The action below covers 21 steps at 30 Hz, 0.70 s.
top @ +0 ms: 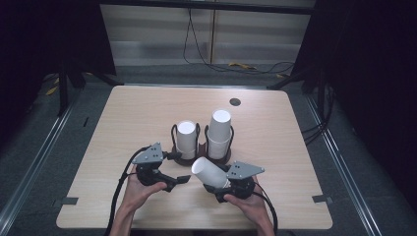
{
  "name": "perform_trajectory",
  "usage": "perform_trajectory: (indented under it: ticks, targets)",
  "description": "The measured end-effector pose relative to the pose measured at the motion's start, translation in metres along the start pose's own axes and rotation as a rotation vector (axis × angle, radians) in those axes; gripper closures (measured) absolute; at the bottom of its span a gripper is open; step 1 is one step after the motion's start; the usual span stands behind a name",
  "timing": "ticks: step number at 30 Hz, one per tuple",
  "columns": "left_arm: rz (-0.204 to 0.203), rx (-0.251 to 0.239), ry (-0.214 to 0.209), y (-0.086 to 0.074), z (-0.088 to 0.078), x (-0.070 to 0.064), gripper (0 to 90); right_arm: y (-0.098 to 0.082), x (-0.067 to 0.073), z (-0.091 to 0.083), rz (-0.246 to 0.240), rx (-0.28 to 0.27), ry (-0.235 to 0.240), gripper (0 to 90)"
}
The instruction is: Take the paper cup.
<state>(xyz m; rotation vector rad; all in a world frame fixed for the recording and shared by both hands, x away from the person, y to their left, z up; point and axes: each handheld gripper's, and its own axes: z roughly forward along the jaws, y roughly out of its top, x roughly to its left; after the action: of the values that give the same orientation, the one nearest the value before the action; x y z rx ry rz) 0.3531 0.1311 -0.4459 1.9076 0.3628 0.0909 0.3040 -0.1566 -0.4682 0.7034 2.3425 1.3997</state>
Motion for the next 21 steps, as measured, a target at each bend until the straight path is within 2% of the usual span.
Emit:
perform_trajectory:
  ticks: [4,12,19,21]
  targets:
    - [0.008,0.004,0.022,0.000,0.000,-0.001,18.3,0.005,-0.001,0.001,-0.024,0.034,0.006,24.1]
    - [0.018,0.038,-0.009,0.000,0.003,-0.001,17.0,0.013,-0.002,0.002,-0.044,0.087,0.022,24.1]
    - [0.025,0.078,0.009,0.000,0.004,-0.001,16.3,0.015,-0.003,0.004,-0.056,0.120,0.031,24.2]
    - [0.020,0.072,-0.001,0.000,0.004,-0.001,16.5,0.015,-0.003,0.004,-0.056,0.133,0.040,24.2]
